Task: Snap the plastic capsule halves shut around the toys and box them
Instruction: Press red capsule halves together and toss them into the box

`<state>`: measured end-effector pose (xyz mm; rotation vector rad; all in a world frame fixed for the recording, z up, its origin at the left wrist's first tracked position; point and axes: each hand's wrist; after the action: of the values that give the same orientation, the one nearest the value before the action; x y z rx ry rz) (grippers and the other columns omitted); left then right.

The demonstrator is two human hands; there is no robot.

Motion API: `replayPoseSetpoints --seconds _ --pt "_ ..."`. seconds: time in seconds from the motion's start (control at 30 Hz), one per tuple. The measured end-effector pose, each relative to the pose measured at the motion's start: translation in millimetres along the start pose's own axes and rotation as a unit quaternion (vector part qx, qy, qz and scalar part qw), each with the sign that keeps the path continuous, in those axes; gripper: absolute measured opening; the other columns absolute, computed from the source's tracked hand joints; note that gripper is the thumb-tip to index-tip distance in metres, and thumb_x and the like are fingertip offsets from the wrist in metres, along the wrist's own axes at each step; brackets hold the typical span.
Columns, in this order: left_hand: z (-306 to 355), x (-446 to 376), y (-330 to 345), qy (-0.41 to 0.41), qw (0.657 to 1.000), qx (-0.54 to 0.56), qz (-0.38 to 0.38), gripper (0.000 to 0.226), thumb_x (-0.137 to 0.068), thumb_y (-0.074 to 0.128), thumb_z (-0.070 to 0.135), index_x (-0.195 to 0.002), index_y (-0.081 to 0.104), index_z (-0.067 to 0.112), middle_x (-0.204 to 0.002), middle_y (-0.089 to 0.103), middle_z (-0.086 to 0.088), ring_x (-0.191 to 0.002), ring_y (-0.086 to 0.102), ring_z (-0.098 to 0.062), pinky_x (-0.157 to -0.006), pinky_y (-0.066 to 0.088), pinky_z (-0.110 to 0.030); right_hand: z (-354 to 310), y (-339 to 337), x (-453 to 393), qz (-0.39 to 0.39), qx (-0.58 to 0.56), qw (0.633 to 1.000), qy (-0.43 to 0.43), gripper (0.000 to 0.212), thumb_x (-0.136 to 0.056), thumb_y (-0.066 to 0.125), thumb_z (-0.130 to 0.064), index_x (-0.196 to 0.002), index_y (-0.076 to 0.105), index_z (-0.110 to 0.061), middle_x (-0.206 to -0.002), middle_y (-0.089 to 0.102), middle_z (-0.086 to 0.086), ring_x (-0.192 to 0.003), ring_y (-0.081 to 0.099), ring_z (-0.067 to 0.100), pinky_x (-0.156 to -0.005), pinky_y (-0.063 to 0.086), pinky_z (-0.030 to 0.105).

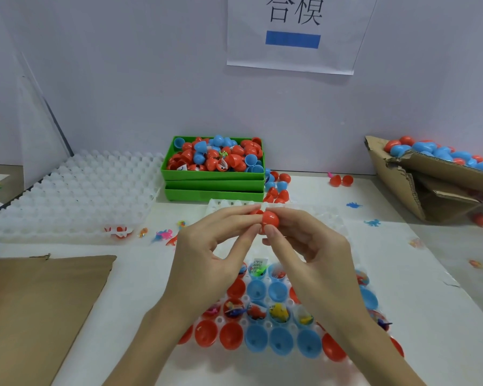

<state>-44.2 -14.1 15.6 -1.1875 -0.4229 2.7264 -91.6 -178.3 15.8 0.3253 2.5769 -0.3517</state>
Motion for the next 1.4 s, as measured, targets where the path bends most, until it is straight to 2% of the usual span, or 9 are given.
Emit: replayPoseSetpoints --seconds 0.27,0.43,0.53,0.63,0.77,0.87,0.97,1.2,1.4 --pt "5.8 1.2 7.4 -0.077 0.989 0.123 0.012 0.021 -0.093 0.073 0.007 -0.111 0.079 0.015 -0.113 0.078 0.01 -0.109 0.074 -0.009 -0.09 0.058 -0.018 -3.7 0.4 -1.0 0.034 -0.024 0.999 -0.013 0.024 -0.091 0.076 -0.019 -0.115 0.072 -0.021 -0.102 0.076 -0.014 -0.096 0.076 0.013 -0.082 0.06 0.021" --pt "5.4 3.3 8.4 -0.081 0.991 0.106 0.022 0.022 -0.093 0.073 0.0 -0.109 0.078 0.015 -0.11 0.078 0.009 -0.107 0.074 -0.012 -0.09 0.059 -0.02 -2.1 1.8 0.4 0.017 -0.031 0.999 -0.018 0.025 -0.094 0.075 -0.013 -0.118 0.073 -0.02 -0.106 0.077 -0.011 -0.101 0.075 0.015 -0.086 0.06 0.022" --pt "4.9 6.0 12.5 -0.074 0.992 0.09 0.042 0.023 -0.092 0.073 -0.004 -0.105 0.073 0.015 -0.105 0.076 0.006 -0.105 0.074 -0.019 -0.089 0.059 -0.023 -1.3 4.6 1.9 0.012 -0.025 0.999 -0.021 0.025 -0.094 0.075 -0.013 -0.118 0.074 -0.02 -0.106 0.077 -0.011 -0.103 0.075 0.015 -0.087 0.059 0.022" --pt "7.2 5.6 14.4 -0.101 0.981 0.151 0.067 0.03 -0.09 0.077 0.002 -0.111 0.062 0.017 -0.105 0.077 0.006 -0.104 0.075 -0.018 -0.088 0.058 -0.021 -1.1 5.1 2.0 0.02 -0.025 0.999 -0.017 0.026 -0.094 0.075 -0.015 -0.119 0.074 -0.02 -0.106 0.077 -0.011 -0.102 0.075 0.014 -0.087 0.059 0.022" --pt "6.9 5.9 14.4 -0.066 0.991 0.1 0.057 0.018 -0.097 0.071 0.018 -0.115 0.072 0.017 -0.106 0.076 0.01 -0.104 0.074 -0.017 -0.089 0.058 -0.021 -2.0 2.9 1.1 0.016 -0.049 0.999 0.005 0.023 -0.094 0.073 -0.018 -0.117 0.075 -0.021 -0.104 0.078 -0.01 -0.1 0.076 0.016 -0.087 0.061 0.025" --pt "5.4 5.9 11.6 -0.042 0.993 0.107 0.016 0.022 -0.1 0.065 0.012 -0.121 0.072 0.013 -0.114 0.076 0.007 -0.11 0.073 -0.019 -0.093 0.057 -0.022 -3.3 1.8 0.7 0.021 -0.063 0.998 0.013 0.022 -0.094 0.074 -0.016 -0.116 0.075 -0.019 -0.104 0.078 -0.009 -0.1 0.076 0.017 -0.087 0.061 0.026" --pt "3.6 4.9 10.3 -0.03 0.995 0.092 -0.009 0.032 -0.095 0.073 0.009 -0.127 0.069 0.011 -0.12 0.074 0.005 -0.116 0.07 -0.022 -0.099 0.057 -0.028 -6.2 0.6 0.4 0.032 -0.078 0.996 0.012 0.022 -0.094 0.074 -0.013 -0.115 0.076 -0.018 -0.103 0.079 -0.008 -0.1 0.076 0.016 -0.085 0.059 0.021" --pt "0.8 2.6 5.7 -0.04 0.995 0.094 0.014 0.028 -0.089 0.079 0.013 -0.117 0.073 0.017 -0.11 0.075 0.01 -0.108 0.073 -0.021 -0.092 0.058 -0.024 -11.2 0.2 -0.6 0.011 -0.118 0.991 0.063 0.021 -0.093 0.073 -0.014 -0.114 0.078 -0.017 -0.102 0.08 -0.007 -0.099 0.076 0.011 -0.084 0.058 0.016" --pt "3.0 3.3 7.3 -0.042 0.994 0.097 0.013 0.036 -0.089 0.079 0.016 -0.125 0.073 0.019 -0.12 0.075 0.01 -0.116 0.071 -0.02 -0.097 0.057 -0.025 -14.2 -4.4 -2.3 0.015 -0.141 0.985 0.095 0.018 -0.092 0.075 -0.019 -0.11 0.08 -0.022 -0.1 0.08 -0.006 -0.099 0.076 0.011 -0.083 0.056 0.013"
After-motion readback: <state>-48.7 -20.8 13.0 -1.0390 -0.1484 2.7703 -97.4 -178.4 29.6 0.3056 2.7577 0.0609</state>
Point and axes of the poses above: each hand's wrist, its own x-axis away from the middle knuckle, its own y-axis out of the palm, z = x × y
